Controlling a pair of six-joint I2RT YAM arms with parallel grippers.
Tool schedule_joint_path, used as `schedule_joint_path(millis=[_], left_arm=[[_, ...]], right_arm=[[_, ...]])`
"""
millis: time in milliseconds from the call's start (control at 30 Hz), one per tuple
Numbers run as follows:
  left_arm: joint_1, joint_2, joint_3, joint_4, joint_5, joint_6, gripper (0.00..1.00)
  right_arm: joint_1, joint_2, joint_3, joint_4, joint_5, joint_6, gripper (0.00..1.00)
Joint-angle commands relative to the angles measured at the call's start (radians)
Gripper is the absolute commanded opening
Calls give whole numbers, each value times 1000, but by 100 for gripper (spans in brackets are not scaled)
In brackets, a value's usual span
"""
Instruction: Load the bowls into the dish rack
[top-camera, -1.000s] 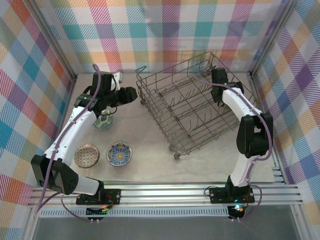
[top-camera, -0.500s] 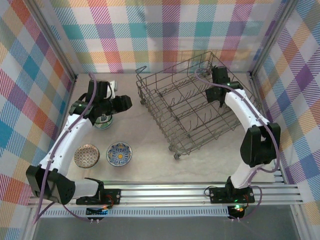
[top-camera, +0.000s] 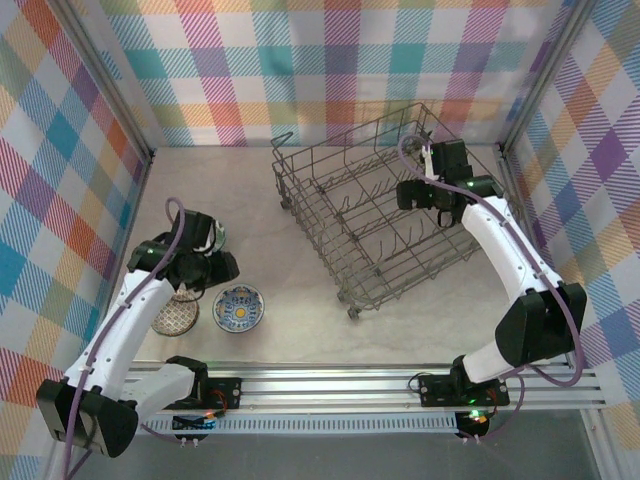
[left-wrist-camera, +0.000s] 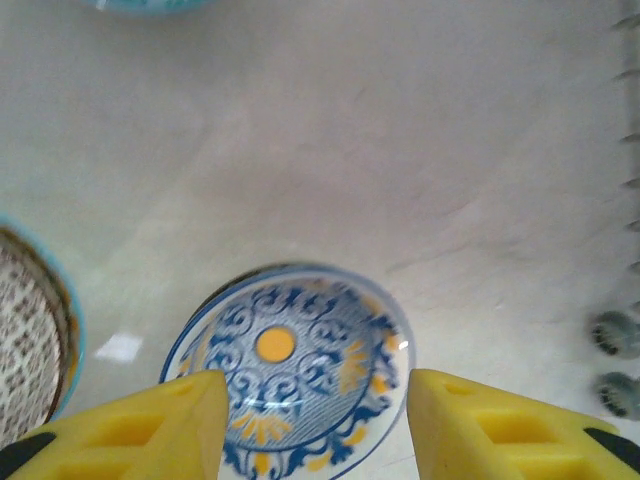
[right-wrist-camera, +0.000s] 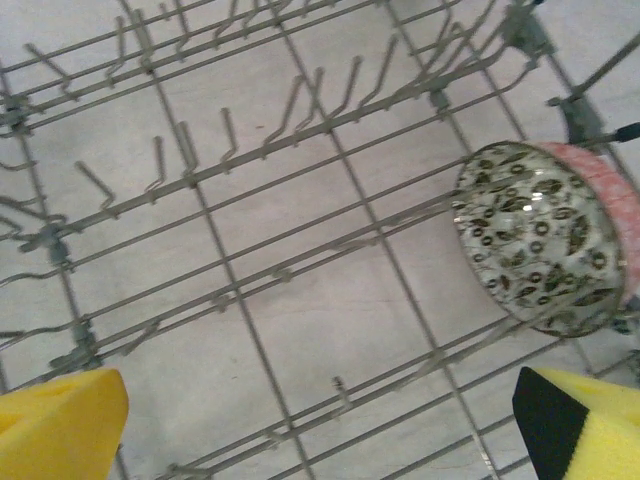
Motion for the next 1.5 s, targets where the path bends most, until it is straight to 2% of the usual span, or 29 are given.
schedule_joint_path(millis=[0, 100, 533, 967, 1467], left_arm=[[15, -27, -44, -77, -51, -46, 50], [15, -37, -81, -105, -100, -56, 51], [15, 41, -124, -70, -111, -84, 50], [14, 199, -121, -37, -74, -53, 50], [-11, 259, -131, -7, -32, -40, 45]], right_arm=[[6, -41, -20, 29, -83, 17, 99], [5, -43, -22, 36, -92, 10, 99], [7, -23, -32, 78, -103, -1, 99], [6, -25, -57, 102, -92, -34, 99], [5, -40, -70, 114, -90, -45, 99]])
